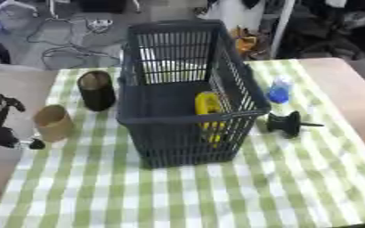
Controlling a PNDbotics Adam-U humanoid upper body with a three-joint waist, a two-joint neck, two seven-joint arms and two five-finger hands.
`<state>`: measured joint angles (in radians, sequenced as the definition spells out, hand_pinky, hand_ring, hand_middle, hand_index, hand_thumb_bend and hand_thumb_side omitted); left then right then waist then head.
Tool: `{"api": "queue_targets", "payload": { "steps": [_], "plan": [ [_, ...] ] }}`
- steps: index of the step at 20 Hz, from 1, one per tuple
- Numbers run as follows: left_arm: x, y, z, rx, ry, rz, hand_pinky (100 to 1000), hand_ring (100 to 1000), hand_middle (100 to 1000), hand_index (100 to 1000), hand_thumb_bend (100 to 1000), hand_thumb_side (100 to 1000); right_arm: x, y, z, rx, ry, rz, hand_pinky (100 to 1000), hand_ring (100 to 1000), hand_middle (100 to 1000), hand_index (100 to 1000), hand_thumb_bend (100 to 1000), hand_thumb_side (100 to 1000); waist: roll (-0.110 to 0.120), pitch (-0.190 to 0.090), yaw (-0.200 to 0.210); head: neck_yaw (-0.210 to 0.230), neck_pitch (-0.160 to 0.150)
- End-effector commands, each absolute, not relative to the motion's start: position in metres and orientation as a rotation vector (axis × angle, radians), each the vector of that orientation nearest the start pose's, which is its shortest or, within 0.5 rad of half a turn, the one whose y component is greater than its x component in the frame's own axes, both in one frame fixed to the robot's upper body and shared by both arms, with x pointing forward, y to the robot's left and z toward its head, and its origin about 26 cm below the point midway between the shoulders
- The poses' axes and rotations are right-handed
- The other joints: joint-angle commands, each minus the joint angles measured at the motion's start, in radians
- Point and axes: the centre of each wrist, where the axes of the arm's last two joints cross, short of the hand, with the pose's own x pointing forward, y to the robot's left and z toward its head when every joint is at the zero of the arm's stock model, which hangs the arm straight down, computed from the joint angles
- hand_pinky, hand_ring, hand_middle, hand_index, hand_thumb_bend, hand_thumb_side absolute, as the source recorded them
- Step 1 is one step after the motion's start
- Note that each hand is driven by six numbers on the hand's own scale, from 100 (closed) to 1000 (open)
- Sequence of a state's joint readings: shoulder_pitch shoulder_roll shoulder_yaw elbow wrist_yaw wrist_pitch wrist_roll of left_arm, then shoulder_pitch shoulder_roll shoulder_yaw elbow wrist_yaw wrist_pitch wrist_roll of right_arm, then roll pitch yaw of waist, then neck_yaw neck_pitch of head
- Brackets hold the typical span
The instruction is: Pick up objects on the table and place them in the box.
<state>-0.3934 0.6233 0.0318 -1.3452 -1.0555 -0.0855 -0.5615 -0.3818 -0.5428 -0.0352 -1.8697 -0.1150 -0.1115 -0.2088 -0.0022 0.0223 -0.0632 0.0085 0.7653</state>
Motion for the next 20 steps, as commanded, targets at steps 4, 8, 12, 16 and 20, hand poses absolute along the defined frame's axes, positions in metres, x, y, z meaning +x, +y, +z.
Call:
{"api": "queue_targets", "payload": {
  "steps": [4, 8, 12, 16, 20],
  "plan": [
    [0.370, 0.397, 0.157, 0.987, -0.844, -1.440, 743, 598, 336, 829, 985, 722, 0.322, -0.309, 0.235, -0.365, -2.395, 0.268, 614, 761, 740, 963, 122, 743, -0.008, -0.005, 0.001, -0.001, 0.005],
    [0.370, 0.397, 0.160, 0.970, -0.806, -1.438, 744, 599, 336, 830, 985, 722, 0.322, -0.309, 0.235, -0.366, -2.395, 0.268, 614, 761, 740, 963, 122, 743, -0.009, -0.005, 0.001, -0.001, 0.005],
    [0.371, 0.397, 0.159, 0.972, -0.794, -1.425, 741, 594, 334, 829, 986, 720, 0.322, -0.309, 0.234, -0.366, -2.395, 0.267, 613, 761, 740, 963, 122, 742, -0.009, -0.005, 0.001, -0.002, 0.005],
    [0.374, 0.397, 0.151, 0.994, -0.799, -1.397, 739, 589, 337, 826, 991, 720, 0.322, -0.309, 0.234, -0.365, -2.394, 0.266, 613, 761, 740, 963, 123, 742, -0.009, -0.004, 0.001, -0.002, 0.005],
    [0.377, 0.397, 0.145, 1.008, -0.814, -1.378, 737, 587, 336, 823, 998, 719, 0.322, -0.309, 0.234, -0.363, -2.393, 0.266, 613, 761, 740, 963, 123, 743, -0.010, -0.004, 0.001, -0.002, 0.005]
  ]
}}
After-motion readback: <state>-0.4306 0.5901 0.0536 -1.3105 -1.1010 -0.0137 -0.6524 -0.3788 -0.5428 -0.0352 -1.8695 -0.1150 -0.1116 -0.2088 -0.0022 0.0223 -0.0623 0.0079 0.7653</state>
